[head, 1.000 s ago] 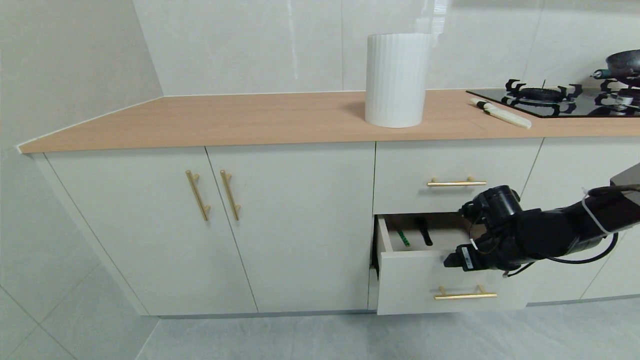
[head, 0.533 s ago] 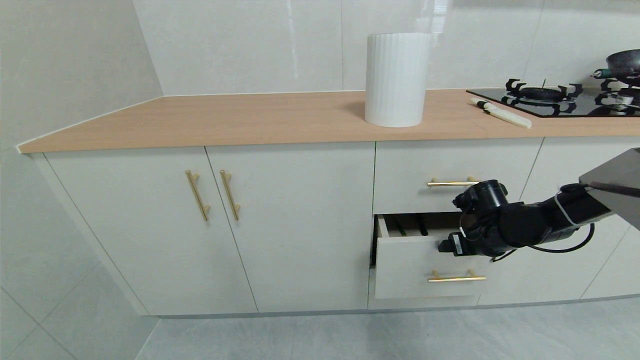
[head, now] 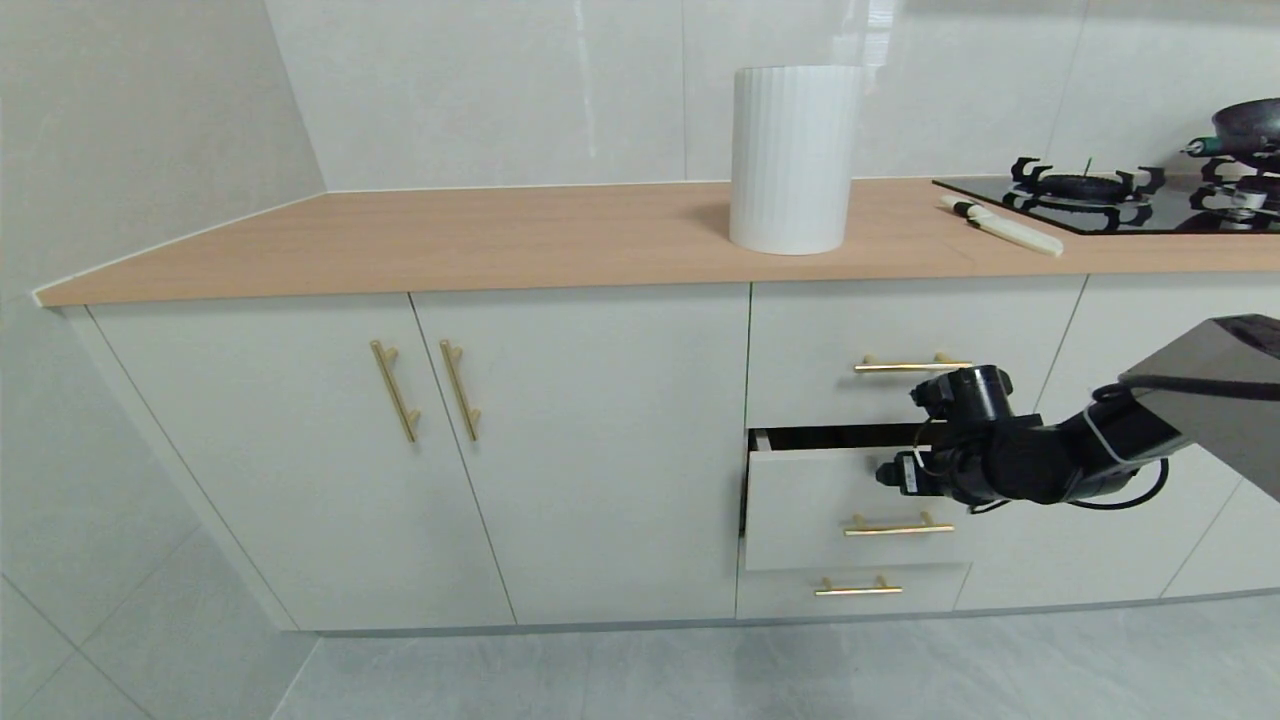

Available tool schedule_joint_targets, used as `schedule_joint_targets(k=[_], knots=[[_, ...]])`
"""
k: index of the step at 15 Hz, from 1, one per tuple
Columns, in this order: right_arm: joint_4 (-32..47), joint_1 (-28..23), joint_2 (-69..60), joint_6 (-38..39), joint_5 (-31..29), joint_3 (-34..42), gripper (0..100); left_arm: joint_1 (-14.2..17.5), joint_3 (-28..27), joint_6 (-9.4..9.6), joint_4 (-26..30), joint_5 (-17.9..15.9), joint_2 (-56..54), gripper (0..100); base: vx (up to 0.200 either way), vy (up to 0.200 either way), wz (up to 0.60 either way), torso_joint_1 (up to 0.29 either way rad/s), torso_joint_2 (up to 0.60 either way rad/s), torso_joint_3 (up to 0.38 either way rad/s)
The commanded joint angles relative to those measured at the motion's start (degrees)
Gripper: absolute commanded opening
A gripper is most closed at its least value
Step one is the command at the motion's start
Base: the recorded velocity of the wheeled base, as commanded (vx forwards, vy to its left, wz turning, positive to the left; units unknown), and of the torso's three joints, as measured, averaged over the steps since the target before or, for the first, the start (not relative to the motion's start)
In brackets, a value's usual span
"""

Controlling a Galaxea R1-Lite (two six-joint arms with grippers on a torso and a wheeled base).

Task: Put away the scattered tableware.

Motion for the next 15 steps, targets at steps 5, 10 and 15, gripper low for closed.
schedule_joint_targets(k=[5,10,15], knots=[[-8.6,0.1,3.7,2.2,-2.7,-0.3,100,0.0,0.0,0.0,0.0,0.0,0.0,100,0.0,0.0,0.0,0.0,0.0,0.0],[-17.7,0.1,7.0,2.4,-6.0,-0.6,100,0.0,0.0,0.0,0.0,0.0,0.0,100,0.0,0.0,0.0,0.0,0.0,0.0],[-19.5,0.1,8.1,2.5,-7.0,-2.1,100,0.0,0.0,0.0,0.0,0.0,0.0,100,0.0,0.0,0.0,0.0,0.0,0.0]])
